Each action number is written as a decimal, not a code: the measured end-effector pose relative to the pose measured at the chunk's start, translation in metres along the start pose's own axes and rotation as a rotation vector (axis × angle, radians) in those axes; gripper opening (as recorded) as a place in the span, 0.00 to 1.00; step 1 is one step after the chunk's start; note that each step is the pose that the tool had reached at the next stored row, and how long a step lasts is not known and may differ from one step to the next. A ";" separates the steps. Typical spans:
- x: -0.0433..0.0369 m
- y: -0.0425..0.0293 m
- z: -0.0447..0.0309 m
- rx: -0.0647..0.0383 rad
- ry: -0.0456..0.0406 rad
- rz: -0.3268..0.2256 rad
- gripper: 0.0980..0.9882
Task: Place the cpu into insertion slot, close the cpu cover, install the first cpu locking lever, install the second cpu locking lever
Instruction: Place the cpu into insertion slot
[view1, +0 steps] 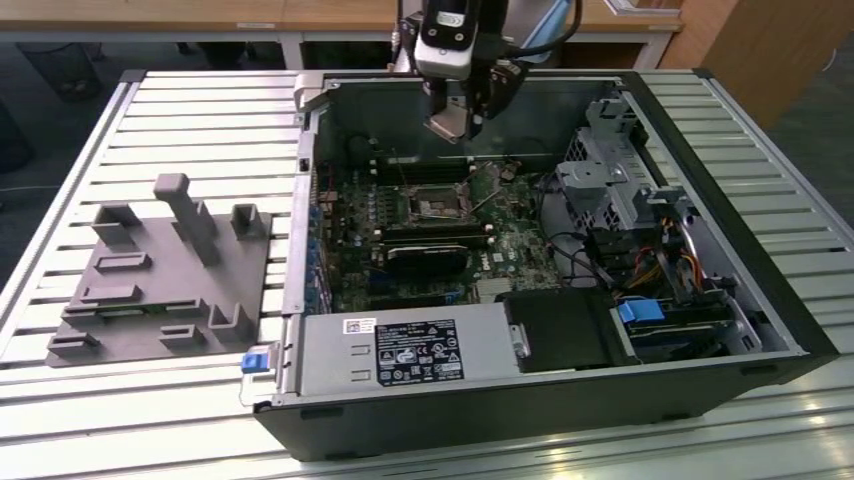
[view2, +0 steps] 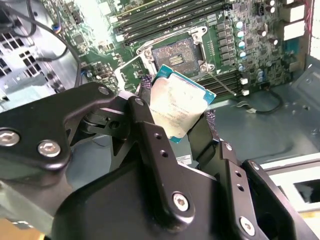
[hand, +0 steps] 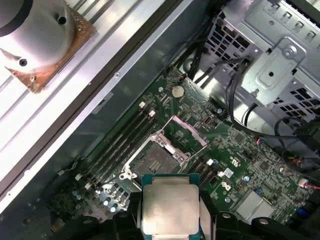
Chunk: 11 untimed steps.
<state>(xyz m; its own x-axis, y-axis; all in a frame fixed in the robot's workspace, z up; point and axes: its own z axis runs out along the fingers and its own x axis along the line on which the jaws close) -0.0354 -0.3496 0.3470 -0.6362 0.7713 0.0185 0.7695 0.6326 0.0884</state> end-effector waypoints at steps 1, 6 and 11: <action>0.0000 0.0000 0.0002 0.000 -0.0012 0.013 0.50; 0.0000 -0.0001 0.0012 -0.001 -0.0056 0.063 0.50; 0.0000 -0.0002 0.0020 -0.002 -0.0088 0.098 0.50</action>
<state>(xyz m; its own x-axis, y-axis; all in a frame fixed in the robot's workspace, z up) -0.0354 -0.3496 0.3450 -0.5571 0.8302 0.0184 0.8280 0.5537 0.0883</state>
